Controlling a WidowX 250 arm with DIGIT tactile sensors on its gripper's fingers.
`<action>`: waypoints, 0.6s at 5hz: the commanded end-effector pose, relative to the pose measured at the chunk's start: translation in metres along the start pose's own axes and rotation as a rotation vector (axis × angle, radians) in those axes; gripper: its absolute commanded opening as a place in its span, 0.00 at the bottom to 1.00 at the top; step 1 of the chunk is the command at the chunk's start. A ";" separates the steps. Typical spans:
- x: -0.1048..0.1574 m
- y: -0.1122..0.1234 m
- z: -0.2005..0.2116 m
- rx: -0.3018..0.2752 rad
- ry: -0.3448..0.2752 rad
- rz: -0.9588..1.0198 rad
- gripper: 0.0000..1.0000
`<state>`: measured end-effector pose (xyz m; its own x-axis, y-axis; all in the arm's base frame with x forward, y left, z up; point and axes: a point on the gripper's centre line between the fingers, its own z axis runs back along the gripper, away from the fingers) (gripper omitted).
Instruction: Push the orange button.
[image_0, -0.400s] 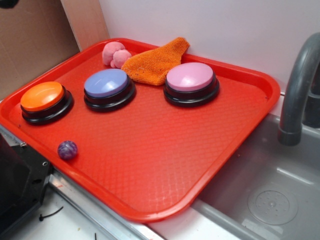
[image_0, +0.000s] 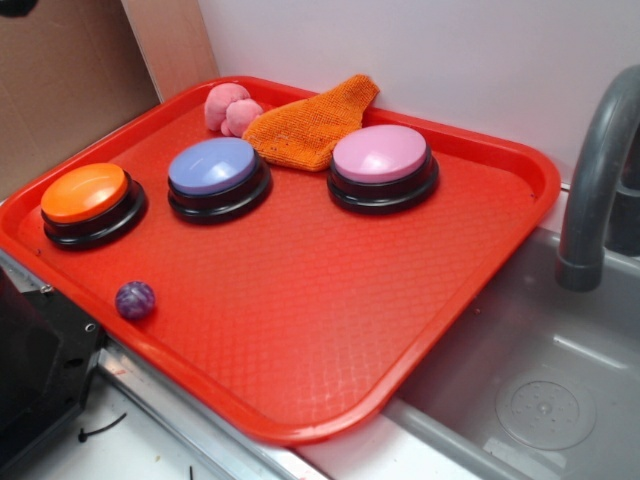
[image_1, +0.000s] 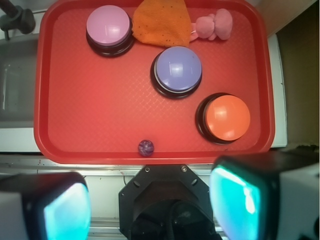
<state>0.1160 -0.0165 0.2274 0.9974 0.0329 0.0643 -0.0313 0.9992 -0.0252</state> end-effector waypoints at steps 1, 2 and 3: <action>0.053 0.073 -0.067 0.123 -0.003 0.448 1.00; 0.048 0.097 -0.086 0.161 -0.004 0.547 1.00; 0.039 0.125 -0.102 0.170 -0.010 0.551 1.00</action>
<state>0.1598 0.0994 0.1174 0.8347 0.5460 0.0713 -0.5506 0.8286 0.1008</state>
